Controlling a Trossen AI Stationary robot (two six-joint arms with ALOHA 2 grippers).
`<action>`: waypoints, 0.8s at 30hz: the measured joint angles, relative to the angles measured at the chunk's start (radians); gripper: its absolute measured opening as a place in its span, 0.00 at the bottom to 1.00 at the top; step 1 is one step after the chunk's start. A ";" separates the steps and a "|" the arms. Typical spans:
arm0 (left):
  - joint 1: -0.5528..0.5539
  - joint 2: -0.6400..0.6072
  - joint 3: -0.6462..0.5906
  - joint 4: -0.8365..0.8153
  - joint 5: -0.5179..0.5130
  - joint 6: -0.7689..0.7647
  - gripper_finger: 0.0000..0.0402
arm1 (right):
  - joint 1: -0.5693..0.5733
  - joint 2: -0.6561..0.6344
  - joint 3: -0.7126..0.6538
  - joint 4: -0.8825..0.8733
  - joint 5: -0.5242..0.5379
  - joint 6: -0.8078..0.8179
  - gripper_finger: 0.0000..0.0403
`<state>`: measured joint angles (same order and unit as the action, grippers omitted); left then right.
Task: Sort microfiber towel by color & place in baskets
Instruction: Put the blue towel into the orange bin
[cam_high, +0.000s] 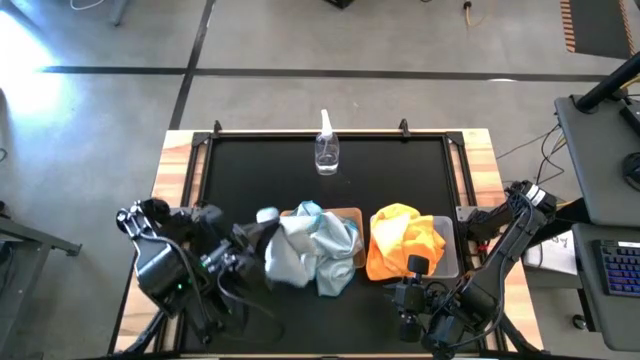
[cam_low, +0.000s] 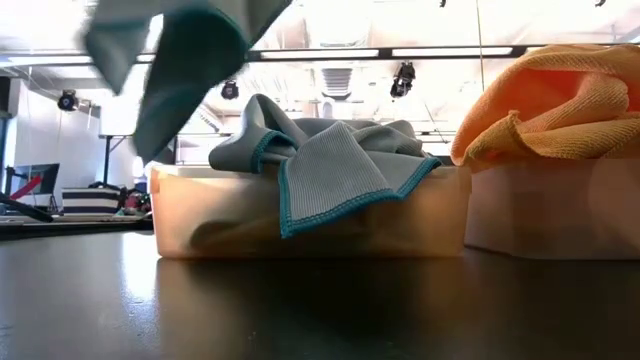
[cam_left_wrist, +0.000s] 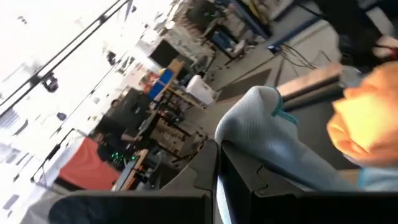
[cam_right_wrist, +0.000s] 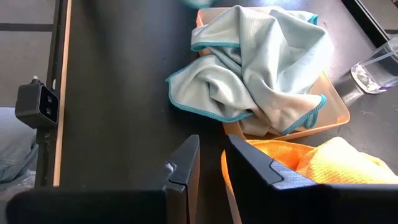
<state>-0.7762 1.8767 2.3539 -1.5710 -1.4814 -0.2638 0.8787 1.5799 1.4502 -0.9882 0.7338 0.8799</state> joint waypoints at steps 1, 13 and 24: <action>0.010 -0.004 0.004 0.005 -0.009 0.001 0.00 | 0.000 0.000 0.000 0.000 0.000 0.000 0.18; 0.142 -0.043 -0.007 0.000 -0.029 0.019 0.00 | 0.000 0.000 0.000 -0.001 0.000 0.000 0.19; 0.224 -0.022 -0.009 0.003 0.362 -0.053 0.00 | 0.000 0.000 0.000 -0.001 0.000 0.000 0.18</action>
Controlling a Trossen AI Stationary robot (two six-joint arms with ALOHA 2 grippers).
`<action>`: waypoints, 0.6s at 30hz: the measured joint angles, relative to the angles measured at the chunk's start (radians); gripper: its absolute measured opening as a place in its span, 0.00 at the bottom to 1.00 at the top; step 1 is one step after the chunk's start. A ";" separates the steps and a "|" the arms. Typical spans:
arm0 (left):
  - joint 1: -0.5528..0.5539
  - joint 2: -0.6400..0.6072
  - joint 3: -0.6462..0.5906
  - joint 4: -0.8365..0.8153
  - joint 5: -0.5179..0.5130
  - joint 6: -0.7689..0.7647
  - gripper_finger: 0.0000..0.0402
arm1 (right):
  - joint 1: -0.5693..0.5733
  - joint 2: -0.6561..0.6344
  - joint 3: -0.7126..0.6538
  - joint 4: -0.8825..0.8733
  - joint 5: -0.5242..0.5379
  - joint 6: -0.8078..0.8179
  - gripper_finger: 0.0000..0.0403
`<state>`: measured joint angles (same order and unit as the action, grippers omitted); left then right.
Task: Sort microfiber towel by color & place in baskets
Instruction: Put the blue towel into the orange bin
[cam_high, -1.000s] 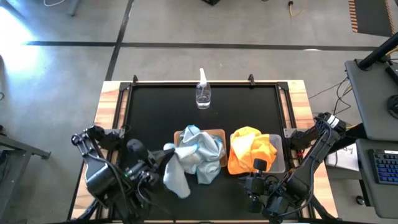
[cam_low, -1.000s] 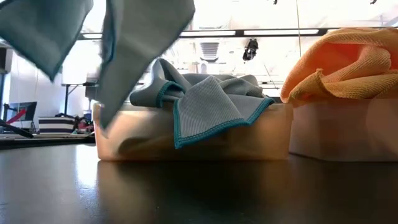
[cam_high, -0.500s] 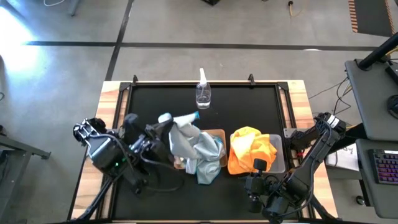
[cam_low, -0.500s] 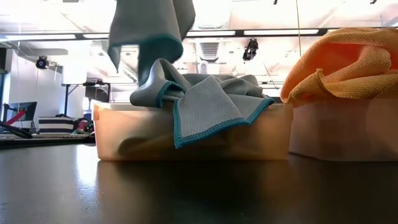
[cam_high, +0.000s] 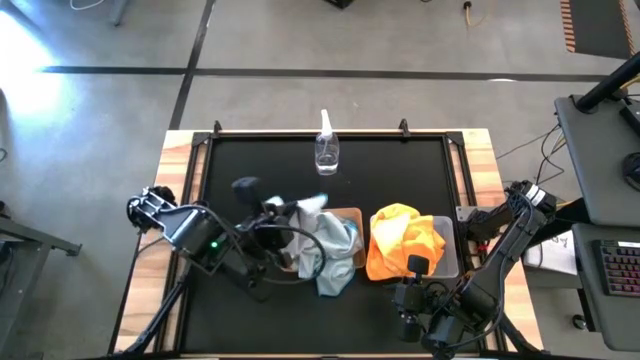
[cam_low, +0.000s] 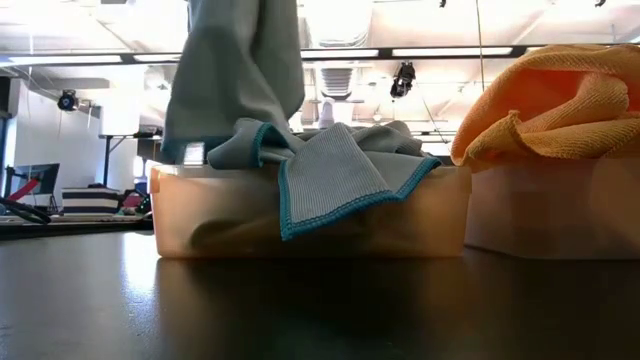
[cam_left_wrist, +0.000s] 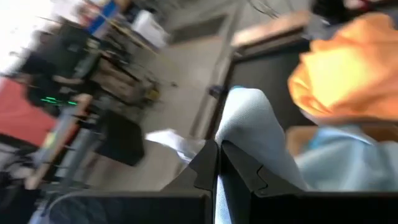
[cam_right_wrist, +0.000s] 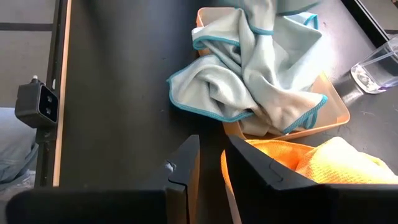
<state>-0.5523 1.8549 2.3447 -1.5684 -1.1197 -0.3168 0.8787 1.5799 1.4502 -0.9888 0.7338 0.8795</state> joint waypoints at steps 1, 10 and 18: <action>0.004 0.003 0.000 0.000 0.030 -0.002 0.00 | 0.000 0.000 0.000 0.000 0.000 0.000 0.18; 0.012 0.049 0.000 -0.002 0.153 -0.015 0.00 | 0.000 0.000 0.000 0.000 0.000 0.002 0.18; 0.017 0.094 0.000 -0.003 0.204 -0.015 0.09 | 0.000 0.000 0.000 0.001 -0.001 0.003 0.18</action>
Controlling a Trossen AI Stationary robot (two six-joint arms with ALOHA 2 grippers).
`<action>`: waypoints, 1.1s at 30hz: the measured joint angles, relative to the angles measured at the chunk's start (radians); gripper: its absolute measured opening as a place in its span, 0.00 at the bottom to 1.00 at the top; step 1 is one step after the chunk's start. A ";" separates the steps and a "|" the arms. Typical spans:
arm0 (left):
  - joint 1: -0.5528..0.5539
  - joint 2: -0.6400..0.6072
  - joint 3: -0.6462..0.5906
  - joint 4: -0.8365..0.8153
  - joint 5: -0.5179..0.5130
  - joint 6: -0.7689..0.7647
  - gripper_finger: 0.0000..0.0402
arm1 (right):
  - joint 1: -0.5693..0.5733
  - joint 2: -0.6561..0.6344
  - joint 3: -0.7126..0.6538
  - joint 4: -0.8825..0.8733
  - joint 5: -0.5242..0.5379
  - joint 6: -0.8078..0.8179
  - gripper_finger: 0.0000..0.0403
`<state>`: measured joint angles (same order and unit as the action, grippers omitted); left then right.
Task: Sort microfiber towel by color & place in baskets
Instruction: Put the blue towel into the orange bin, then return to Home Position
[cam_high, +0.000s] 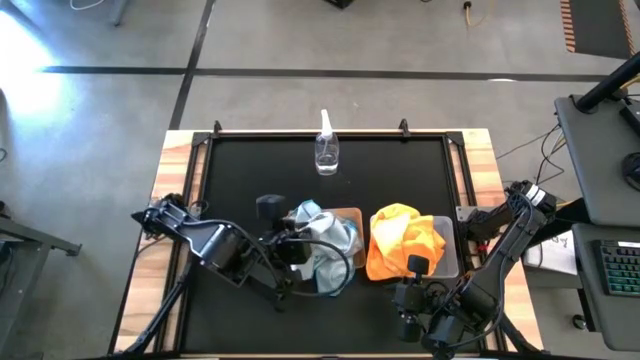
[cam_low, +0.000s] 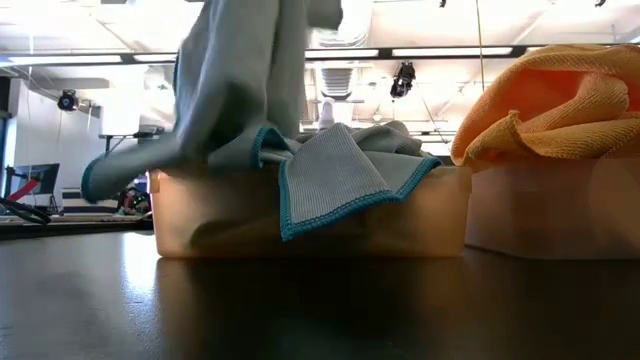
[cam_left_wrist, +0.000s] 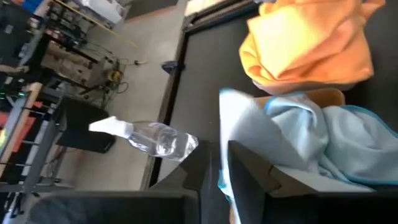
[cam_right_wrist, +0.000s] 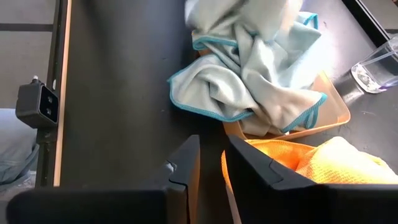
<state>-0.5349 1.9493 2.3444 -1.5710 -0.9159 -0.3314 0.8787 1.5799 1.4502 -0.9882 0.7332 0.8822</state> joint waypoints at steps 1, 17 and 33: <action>0.002 0.006 0.000 0.000 0.013 0.000 0.11 | 0.000 0.000 0.000 0.000 0.000 0.000 0.18; -0.006 0.031 0.000 0.000 0.118 -0.054 0.24 | 0.009 0.000 0.000 -0.001 -0.009 0.024 0.17; -0.266 0.023 -0.005 0.001 -0.073 -0.158 0.24 | 0.078 0.000 -0.002 0.000 0.067 -0.057 0.17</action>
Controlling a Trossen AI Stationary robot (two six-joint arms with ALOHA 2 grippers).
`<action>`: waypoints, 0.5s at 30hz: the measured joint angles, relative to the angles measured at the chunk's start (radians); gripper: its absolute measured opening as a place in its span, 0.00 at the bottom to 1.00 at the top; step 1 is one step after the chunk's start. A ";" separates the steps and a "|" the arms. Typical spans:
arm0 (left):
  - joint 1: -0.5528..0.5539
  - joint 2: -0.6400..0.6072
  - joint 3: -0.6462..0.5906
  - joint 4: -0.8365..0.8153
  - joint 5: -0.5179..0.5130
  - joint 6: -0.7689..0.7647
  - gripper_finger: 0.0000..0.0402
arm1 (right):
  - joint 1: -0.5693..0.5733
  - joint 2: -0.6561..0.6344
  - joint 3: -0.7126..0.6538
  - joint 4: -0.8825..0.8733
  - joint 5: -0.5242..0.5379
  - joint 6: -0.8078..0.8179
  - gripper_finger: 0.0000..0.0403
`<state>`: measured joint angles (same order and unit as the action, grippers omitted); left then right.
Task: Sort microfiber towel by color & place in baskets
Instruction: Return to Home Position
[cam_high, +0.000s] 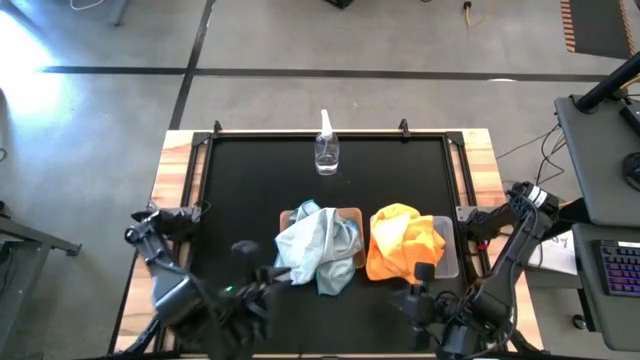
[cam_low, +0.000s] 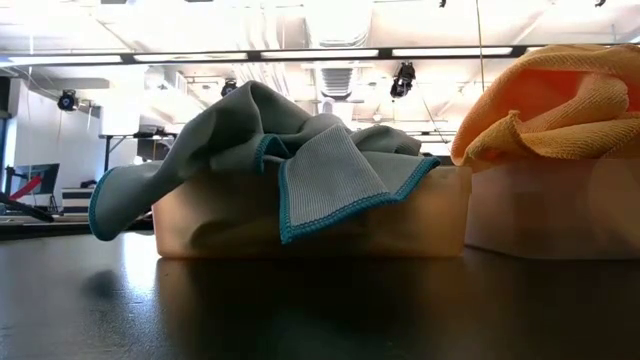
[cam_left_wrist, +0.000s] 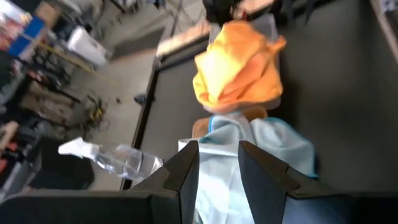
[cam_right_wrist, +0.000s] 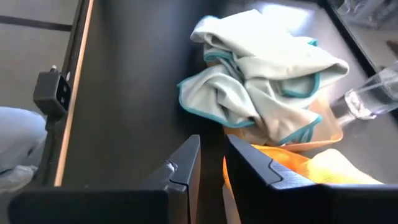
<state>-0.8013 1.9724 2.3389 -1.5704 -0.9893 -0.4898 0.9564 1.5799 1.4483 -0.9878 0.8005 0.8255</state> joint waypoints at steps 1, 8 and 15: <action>-0.021 0.000 -0.002 0.000 -0.022 -0.009 0.24 | 0.005 0.000 -0.002 0.001 0.012 -0.005 0.17; -0.114 -0.003 -0.074 0.000 -0.148 -0.101 0.23 | 0.015 0.000 -0.026 0.009 0.040 -0.064 0.19; -0.119 -0.039 -0.298 0.000 -0.154 -0.228 0.20 | 0.015 0.000 -0.089 0.037 0.040 -0.130 0.18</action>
<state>-0.9202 1.9336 2.0414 -1.5701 -1.1433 -0.7175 0.9710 1.5799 1.3598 -0.9505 0.8404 0.6957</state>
